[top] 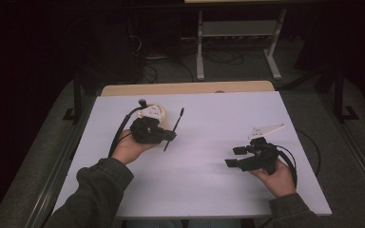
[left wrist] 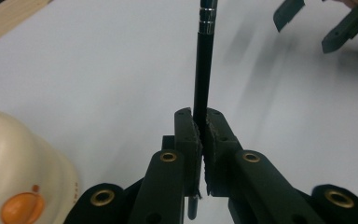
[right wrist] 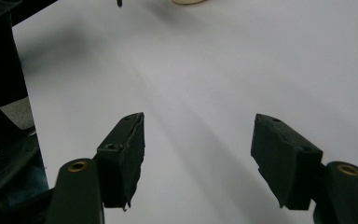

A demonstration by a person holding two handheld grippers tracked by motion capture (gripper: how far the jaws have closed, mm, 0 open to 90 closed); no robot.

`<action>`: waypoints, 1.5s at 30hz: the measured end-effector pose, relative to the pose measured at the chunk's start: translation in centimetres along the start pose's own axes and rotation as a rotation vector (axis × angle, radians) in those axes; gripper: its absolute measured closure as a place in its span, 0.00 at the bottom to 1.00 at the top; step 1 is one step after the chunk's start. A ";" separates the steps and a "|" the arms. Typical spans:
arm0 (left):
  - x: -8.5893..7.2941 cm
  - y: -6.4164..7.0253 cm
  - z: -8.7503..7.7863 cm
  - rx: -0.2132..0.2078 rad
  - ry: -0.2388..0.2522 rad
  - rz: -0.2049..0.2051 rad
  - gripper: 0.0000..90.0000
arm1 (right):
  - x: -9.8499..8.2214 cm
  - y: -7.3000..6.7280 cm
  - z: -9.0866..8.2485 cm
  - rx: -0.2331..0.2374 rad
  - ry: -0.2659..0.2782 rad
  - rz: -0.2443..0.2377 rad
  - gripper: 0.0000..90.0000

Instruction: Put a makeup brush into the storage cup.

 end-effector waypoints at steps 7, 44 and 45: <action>0.3 -1.1 -0.5 0.014 0.013 -0.029 0.95 | -0.8 0.5 -0.3 -0.014 -0.002 0.008 0.37; 4.3 -9.0 -4.4 0.163 0.120 -0.166 0.95 | -0.5 0.4 -0.7 -0.007 0.020 0.002 0.37; 4.3 -9.2 -4.3 0.168 0.118 -0.170 0.95 | -0.5 0.3 -0.7 -0.006 0.023 0.003 0.37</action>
Point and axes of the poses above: each handheld gripper's, and its own axes: z roughly forward along the jaws, x roughly out of its top, y roughly to its right, the point moved 9 cm from there along z, roughly forward along the jaws, and after that the axes turned 10 degrees about -y, right-handed, at the moved point
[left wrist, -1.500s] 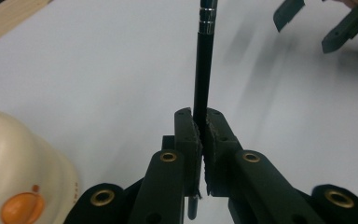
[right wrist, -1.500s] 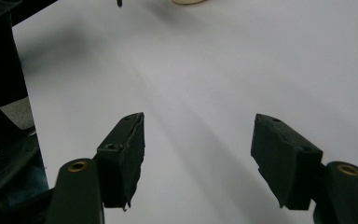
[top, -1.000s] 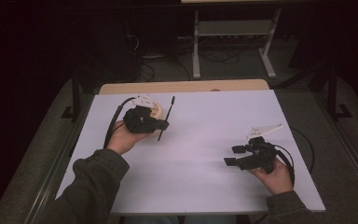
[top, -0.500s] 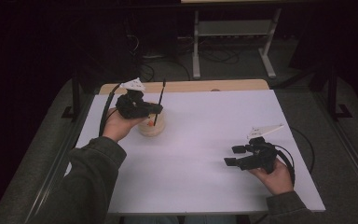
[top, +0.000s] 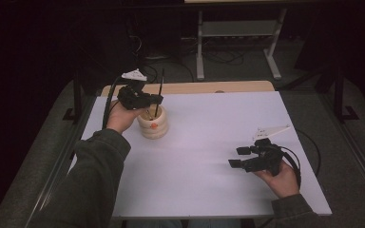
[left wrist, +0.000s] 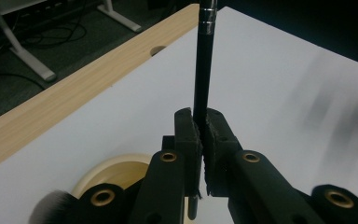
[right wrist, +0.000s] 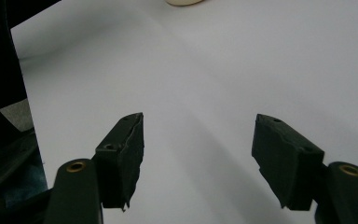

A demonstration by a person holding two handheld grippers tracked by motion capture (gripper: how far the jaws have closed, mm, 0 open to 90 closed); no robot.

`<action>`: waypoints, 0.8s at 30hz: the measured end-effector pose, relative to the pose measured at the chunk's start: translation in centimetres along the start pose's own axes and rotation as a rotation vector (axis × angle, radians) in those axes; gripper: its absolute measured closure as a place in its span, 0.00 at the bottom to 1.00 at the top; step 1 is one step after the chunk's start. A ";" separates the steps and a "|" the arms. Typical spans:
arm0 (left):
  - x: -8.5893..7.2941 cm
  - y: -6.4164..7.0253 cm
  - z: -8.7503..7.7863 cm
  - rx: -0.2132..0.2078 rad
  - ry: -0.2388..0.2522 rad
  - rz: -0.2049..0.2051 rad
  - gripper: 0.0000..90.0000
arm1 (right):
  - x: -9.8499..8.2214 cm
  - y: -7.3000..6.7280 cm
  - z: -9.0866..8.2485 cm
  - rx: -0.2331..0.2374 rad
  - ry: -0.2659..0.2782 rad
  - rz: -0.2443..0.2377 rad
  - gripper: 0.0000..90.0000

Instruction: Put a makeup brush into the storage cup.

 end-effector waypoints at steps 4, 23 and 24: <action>0.1 -0.8 0.5 0.016 0.003 -0.017 0.95 | 0.0 0.0 -0.1 0.004 0.000 0.000 0.37; -0.1 -3.6 2.1 0.075 0.035 -0.096 0.95 | 0.4 -0.1 -0.4 0.007 0.022 -0.009 0.37; -0.2 -3.7 2.1 0.075 0.029 -0.096 0.95 | 0.4 -0.1 -0.4 0.007 0.019 -0.011 0.37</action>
Point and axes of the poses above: each handheld gripper's, and its own axes: z roughly forward along the jaws, x roughly out of its top, y roughly to its right, the point moved 9 cm from there along z, roughly forward along the jaws, and after that the axes turned 10 degrees about -y, right-handed, at the moved point
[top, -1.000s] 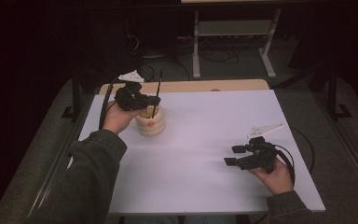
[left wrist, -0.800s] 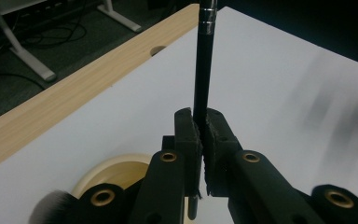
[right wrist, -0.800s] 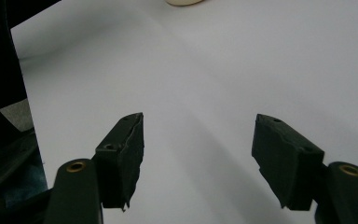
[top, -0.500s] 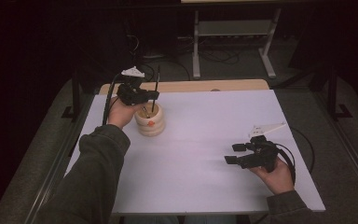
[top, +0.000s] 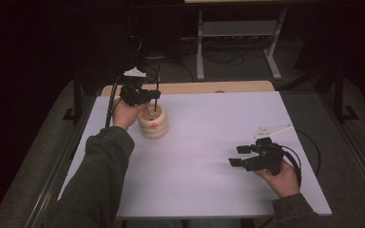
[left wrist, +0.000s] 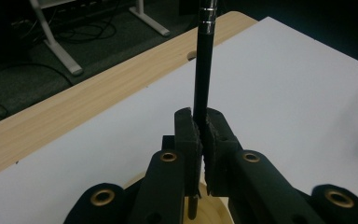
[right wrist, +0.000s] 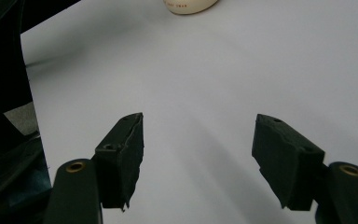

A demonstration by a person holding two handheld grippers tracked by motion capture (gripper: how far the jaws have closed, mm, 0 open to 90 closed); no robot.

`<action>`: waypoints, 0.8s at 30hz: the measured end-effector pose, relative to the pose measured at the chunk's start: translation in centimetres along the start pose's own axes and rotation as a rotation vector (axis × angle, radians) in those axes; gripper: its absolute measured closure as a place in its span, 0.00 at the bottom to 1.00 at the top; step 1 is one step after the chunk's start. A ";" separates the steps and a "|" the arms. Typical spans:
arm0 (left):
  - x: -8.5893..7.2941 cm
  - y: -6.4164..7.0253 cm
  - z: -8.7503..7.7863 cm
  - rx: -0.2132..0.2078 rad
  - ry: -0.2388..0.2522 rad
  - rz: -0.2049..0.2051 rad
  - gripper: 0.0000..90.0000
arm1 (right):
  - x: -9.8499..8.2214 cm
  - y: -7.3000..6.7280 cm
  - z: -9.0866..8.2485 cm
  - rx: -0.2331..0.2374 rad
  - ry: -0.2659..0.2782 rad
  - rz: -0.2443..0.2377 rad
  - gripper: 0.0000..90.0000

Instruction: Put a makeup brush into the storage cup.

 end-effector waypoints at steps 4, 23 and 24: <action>-0.1 -0.4 0.2 0.006 0.001 -0.015 0.95 | 0.0 0.0 0.0 0.001 0.000 -0.005 0.37; -1.1 -1.0 1.7 0.052 -0.034 -0.025 0.95 | 0.2 0.0 -0.2 0.001 0.011 -0.007 0.37; -1.2 -1.0 1.8 0.059 -0.035 -0.021 0.95 | 0.2 0.0 -0.2 0.001 0.011 -0.008 0.37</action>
Point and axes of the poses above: each handheld gripper's, and its own axes: z roughly forward along the jaws, x roughly out of its top, y roughly to its right, the point moved 9 cm from there along z, roughly forward along the jaws, and after that the axes turned 10 degrees about -y, right-handed, at the moved point
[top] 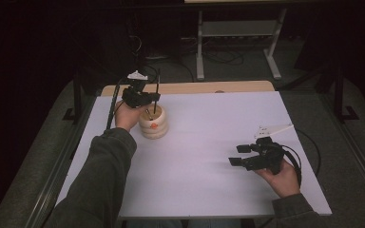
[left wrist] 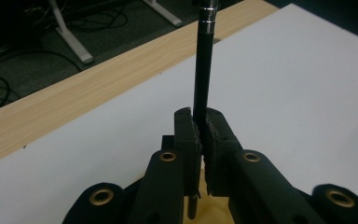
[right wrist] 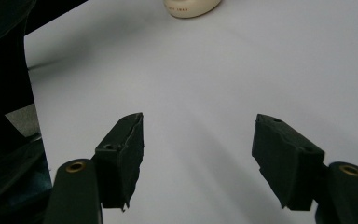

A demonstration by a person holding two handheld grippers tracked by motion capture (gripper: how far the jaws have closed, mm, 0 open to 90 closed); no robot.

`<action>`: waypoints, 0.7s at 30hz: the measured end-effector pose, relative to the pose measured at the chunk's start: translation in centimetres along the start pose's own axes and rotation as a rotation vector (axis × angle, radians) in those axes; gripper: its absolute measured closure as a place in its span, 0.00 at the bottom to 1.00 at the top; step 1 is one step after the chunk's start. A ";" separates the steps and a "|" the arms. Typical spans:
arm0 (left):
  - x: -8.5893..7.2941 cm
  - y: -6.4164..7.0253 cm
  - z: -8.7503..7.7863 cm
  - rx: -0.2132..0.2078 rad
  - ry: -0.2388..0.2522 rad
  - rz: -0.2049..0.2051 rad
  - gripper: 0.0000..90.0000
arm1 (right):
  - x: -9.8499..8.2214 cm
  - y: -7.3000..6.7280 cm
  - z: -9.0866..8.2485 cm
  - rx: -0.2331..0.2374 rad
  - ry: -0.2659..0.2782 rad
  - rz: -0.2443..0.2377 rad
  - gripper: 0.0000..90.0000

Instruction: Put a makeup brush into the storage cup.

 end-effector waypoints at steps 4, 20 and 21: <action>-0.2 -0.1 0.1 -0.008 -0.006 -0.003 0.95 | 0.0 0.0 0.0 0.000 0.000 -0.001 0.37; -1.5 -0.4 0.7 -0.007 -0.021 -0.022 0.94 | 0.0 -0.1 0.1 0.000 -0.004 0.000 0.37; -1.5 -0.4 0.7 -0.007 -0.019 -0.019 0.94 | 0.0 -0.1 0.1 0.001 -0.004 0.001 0.37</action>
Point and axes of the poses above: each handheld gripper's, and its own axes: z roughly forward along the jaws, x roughly out of its top, y roughly to its right, the point moved 9 cm from there along z, roughly forward along the jaws, and after that the axes turned 10 degrees about -y, right-handed, at the moved point
